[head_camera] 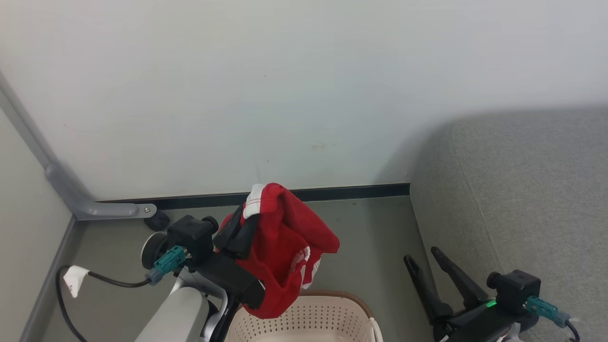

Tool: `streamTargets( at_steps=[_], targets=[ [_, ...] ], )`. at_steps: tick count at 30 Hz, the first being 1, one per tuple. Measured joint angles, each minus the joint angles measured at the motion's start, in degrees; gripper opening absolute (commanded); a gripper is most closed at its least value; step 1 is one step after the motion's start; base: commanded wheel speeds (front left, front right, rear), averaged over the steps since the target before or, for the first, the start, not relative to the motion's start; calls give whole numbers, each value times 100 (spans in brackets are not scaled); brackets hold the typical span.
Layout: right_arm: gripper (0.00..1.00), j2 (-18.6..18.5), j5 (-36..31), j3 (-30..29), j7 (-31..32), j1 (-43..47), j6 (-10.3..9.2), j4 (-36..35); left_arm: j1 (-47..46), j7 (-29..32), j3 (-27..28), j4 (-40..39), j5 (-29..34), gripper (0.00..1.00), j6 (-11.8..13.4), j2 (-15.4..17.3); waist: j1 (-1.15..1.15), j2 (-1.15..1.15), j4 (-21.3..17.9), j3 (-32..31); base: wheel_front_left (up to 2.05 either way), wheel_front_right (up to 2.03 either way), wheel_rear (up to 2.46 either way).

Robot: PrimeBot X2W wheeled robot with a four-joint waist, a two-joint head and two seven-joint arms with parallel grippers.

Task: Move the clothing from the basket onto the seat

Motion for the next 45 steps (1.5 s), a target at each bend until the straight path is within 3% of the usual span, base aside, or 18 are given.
streamTargets(
  at_steps=[23,45],
  targets=[
    [100,-572,-390,2272,3,-1526,0,357,113,385,-814,-730,57,0,-1,-83,0,0,339,4,0,0,0],
    [100,-509,41,3854,3,-2564,0,1278,-57,670,-1452,-1162,47,0,-1,-185,0,0,800,176,0,0,0]
  ],
)
